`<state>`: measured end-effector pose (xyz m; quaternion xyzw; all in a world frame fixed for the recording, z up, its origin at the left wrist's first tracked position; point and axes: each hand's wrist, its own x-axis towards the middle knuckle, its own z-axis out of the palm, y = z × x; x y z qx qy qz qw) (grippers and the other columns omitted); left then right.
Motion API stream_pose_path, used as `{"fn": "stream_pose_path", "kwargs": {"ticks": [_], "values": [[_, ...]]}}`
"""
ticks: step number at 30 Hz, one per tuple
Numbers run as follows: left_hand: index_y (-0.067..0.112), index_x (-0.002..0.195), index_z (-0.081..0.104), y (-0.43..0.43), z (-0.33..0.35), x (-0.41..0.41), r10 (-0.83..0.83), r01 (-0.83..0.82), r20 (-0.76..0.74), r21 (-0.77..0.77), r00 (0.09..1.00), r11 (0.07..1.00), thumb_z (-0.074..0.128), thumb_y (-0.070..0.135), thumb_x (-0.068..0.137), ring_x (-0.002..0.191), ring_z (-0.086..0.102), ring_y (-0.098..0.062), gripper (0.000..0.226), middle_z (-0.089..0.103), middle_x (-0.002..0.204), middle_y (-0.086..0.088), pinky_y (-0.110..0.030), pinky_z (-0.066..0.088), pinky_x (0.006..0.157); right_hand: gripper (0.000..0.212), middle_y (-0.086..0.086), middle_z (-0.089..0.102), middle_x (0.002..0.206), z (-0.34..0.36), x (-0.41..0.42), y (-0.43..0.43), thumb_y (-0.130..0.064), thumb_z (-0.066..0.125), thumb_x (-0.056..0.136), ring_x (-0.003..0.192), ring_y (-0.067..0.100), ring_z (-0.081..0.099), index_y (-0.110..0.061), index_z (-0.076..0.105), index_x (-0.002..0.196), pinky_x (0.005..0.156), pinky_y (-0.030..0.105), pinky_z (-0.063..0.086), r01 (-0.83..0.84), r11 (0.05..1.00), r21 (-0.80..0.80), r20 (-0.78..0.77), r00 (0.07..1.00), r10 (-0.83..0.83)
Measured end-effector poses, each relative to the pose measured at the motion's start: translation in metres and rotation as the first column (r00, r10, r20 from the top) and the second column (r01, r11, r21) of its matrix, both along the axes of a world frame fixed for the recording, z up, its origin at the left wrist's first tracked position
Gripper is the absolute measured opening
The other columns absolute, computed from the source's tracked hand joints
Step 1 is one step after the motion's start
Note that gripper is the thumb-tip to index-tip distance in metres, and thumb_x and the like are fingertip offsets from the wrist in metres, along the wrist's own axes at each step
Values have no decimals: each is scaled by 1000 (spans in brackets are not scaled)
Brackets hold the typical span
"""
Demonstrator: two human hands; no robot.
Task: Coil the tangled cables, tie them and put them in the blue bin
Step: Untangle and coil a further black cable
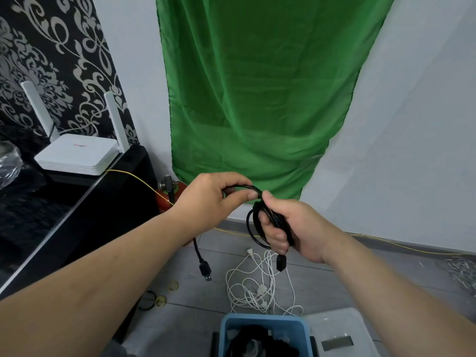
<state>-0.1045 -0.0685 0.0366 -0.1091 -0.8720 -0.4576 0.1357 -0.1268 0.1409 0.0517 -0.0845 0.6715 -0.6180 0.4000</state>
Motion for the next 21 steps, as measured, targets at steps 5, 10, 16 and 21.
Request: {"fn": "stream_pose_path", "kwargs": {"ticks": [5, 10, 16, 21], "values": [[28, 116, 70, 7, -13, 2, 5, -8, 81, 40, 997, 999, 54, 29, 105, 66, 58, -32, 19, 63, 72, -10, -45, 52, 63, 39, -1, 25, 48, 8, 4, -3, -46, 52, 99, 40, 16, 26, -17, 51, 72, 45, 31, 28, 43, 969, -244, 185, 983, 3], [30, 124, 56, 21, -22, 8, 2, -30, 358, 73, 934, 997, 41, 23, 109, 52, 54, -19, 22, 63, 67, -3, -38, 53, 51, 40, -7, 25, 44, 13, -2, -4, -42, 46, 103, 37, 12, 23, -20, 48, 70, 43, 28, 20, 263, 862, -434, 319, 939, -126], [22, 102, 46, 44, -31, 20, -89, 125, 585, -22, 806, 992, 38, 11, 106, 50, 59, -18, 13, 70, 68, 4, -25, 47, 47, 41, -7, 29, 49, 16, -11, -4, -43, 44, 105, 42, 12, 26, -21, 48, 71, 44, 26, 27, 531, 668, -521, 426, 840, -336], [13, 92, 56, 70, -26, 34, -120, 275, 506, -244, 854, 930, 50, 28, 105, 62, 61, -20, 21, 66, 73, -2, -35, 47, 60, 39, -2, 39, 60, 8, -21, -2, -43, 41, 108, 52, 16, 35, -19, 50, 79, 60, 31, 35, 661, 594, -458, 395, 750, -530]]}}
